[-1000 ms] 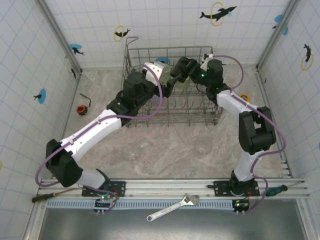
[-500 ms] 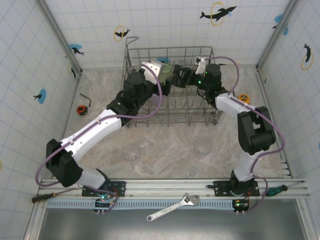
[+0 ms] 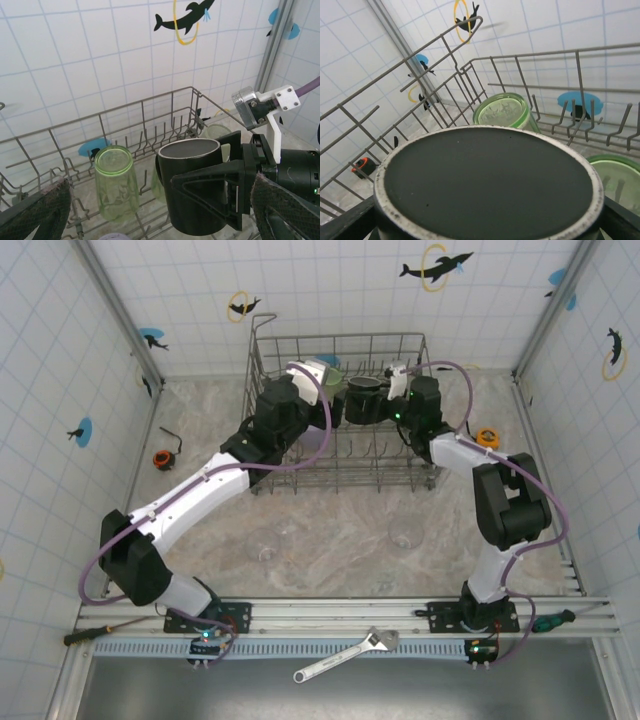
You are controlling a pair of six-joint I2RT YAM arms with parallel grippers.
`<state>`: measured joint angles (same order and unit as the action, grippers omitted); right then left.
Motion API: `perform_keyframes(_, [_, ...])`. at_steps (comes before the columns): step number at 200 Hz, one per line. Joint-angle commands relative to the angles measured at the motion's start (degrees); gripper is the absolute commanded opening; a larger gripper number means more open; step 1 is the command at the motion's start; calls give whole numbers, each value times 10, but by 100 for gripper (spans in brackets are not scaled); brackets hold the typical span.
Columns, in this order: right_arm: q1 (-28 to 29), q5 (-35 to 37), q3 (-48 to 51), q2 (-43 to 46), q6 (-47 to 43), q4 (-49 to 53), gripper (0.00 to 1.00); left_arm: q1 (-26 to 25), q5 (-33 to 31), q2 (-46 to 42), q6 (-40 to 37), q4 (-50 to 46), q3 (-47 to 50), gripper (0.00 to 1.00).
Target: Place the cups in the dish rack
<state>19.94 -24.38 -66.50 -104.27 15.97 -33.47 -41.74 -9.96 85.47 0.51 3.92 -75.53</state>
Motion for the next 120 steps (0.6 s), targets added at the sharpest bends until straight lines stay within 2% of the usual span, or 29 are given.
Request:
perform_keyframes(1, [6, 14, 15, 25, -34, -111, 0, -3, -7, 6, 10, 3, -16, 95])
perform_keyframes(120, [10, 11, -20, -63, -75, -163, 0, -3, -17, 10, -3, 6, -9, 95])
